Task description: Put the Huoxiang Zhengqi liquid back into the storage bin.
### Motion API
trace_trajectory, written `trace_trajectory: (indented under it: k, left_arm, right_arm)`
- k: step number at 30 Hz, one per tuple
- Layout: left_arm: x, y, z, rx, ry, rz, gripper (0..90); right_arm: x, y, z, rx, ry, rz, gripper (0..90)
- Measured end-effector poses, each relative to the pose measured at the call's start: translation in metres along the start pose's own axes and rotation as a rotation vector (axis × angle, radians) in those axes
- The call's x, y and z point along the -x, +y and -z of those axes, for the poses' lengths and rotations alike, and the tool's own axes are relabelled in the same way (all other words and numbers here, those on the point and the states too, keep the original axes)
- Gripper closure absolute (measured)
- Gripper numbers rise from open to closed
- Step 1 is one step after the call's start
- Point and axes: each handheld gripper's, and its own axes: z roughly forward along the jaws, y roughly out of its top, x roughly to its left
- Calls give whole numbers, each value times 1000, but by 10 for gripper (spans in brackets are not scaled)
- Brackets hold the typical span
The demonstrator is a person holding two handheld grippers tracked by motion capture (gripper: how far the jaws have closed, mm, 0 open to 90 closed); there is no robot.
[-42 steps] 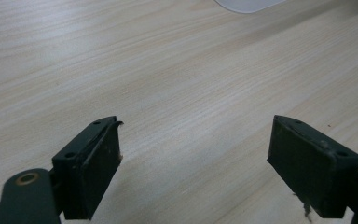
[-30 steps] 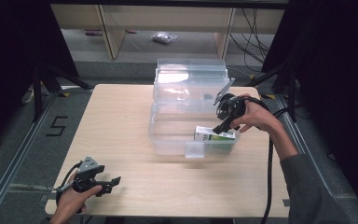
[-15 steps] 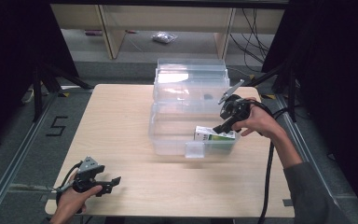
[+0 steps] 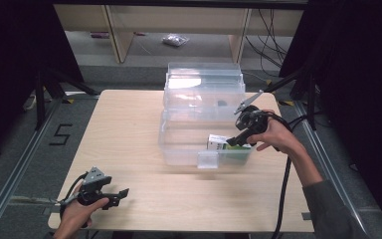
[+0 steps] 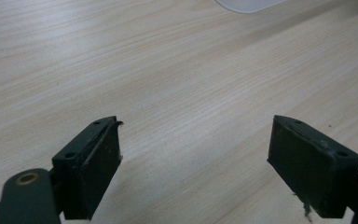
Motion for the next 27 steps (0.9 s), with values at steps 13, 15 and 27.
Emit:
trace_trajectory:
  k: [13, 15, 27]
  left_arm:
    - [0, -1, -1, 12, -5, -3, 161]
    - [0, 0, 0, -6, 0, -6, 161]
    - [0, -1, 0, -1, -3, -1, 161]
  right_arm:
    - [-11, -5, 0, 79, -16, -73, 184]
    - [-12, -6, -2, 97, -15, -59, 184]
    - [-27, -21, 3, 155, -28, -83, 174]
